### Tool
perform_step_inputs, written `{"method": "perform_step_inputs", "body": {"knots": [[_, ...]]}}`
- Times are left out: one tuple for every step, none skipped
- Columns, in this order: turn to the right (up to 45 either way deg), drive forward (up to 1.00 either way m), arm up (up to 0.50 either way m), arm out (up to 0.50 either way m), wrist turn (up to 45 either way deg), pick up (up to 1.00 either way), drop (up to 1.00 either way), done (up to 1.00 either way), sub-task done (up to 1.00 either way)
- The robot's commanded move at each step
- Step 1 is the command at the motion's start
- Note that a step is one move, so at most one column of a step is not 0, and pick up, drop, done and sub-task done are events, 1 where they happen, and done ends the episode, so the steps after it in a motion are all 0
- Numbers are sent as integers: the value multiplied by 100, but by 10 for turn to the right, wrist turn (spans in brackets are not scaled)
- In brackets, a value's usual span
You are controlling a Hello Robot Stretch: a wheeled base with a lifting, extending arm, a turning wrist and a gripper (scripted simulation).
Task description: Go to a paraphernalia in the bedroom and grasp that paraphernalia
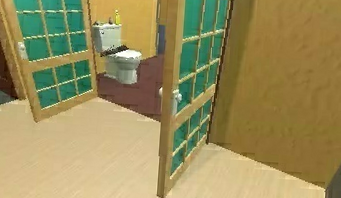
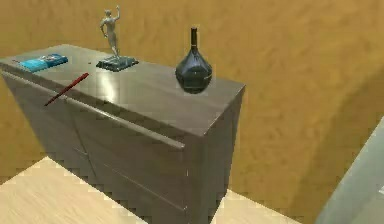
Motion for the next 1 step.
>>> {"method": "perform_step_inputs", "body": {"knots": [[-420, 0, 0, 0, 0, 0, 0, 0, 0]]}}
